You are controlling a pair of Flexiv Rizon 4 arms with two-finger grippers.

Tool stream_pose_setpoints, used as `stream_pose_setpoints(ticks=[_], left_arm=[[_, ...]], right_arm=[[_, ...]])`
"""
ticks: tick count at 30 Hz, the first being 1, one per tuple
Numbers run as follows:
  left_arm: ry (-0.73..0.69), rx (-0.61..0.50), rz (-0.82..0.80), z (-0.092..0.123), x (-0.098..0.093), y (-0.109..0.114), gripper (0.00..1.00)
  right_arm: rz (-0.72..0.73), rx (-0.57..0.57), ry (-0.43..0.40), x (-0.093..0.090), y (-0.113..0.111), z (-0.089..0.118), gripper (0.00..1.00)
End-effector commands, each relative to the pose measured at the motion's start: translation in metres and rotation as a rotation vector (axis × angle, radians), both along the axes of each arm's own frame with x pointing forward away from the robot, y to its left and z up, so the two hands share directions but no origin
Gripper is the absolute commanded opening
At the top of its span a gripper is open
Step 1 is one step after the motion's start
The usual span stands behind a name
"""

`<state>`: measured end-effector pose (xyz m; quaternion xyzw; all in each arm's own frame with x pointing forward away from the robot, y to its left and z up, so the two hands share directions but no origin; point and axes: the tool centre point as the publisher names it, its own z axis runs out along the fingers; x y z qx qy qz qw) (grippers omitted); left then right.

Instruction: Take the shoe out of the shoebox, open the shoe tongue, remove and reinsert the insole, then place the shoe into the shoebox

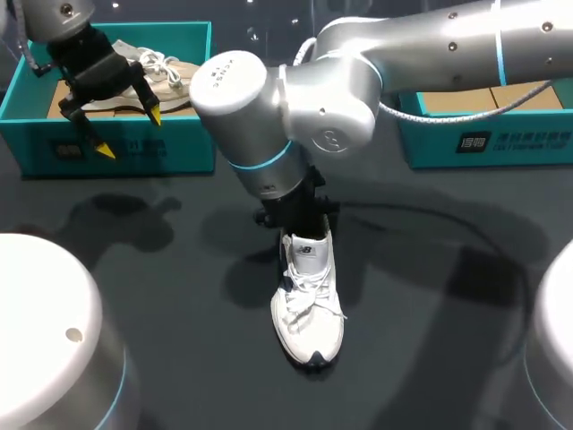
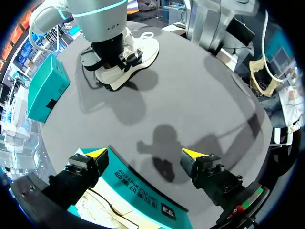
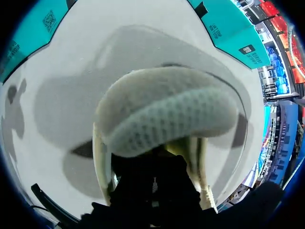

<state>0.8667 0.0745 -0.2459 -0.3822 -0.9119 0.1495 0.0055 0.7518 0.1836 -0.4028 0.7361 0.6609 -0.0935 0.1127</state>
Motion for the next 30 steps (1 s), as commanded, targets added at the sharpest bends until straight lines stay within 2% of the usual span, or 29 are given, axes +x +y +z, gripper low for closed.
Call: stream_pose_setpoints(ticks=[1, 8, 12, 14, 19, 24, 27, 30], left_arm=[[-0.002, 0.002, 0.0, 0.001, -0.001, 0.0, 1.0], [-0.002, 0.002, 0.0, 0.001, -0.001, 0.0, 1.0], [-0.002, 0.002, 0.0, 0.001, -0.001, 0.0, 1.0], [-0.002, 0.002, 0.0, 0.001, -0.001, 0.0, 1.0], [-0.002, 0.002, 0.0, 0.001, -0.001, 0.0, 1.0], [-0.002, 0.002, 0.0, 0.001, -0.001, 0.0, 1.0], [-0.002, 0.002, 0.0, 0.001, -0.001, 0.0, 1.0], [-0.002, 0.002, 0.0, 0.001, -0.001, 0.0, 1.0]], right_arm=[[0.001, 0.011, -0.007, 0.001, 0.004, -0.01, 0.0], [-0.012, -0.005, -0.064, 0.001, 0.01, 0.03, 0.0], [-0.013, 0.039, -0.078, 0.002, 0.01, 0.038, 0.0], [-0.018, 0.054, -0.058, 0.004, 0.01, 0.037, 0.0], [-0.004, 0.141, 0.003, 0.008, 0.005, 0.008, 0.0], [-0.019, 0.206, 0.065, 0.002, 0.002, -0.01, 0.0], [-0.028, 0.231, 0.076, -0.003, 0.003, -0.011, 0.0], [-0.032, 0.235, 0.069, -0.009, 0.006, 0.004, 0.0]])
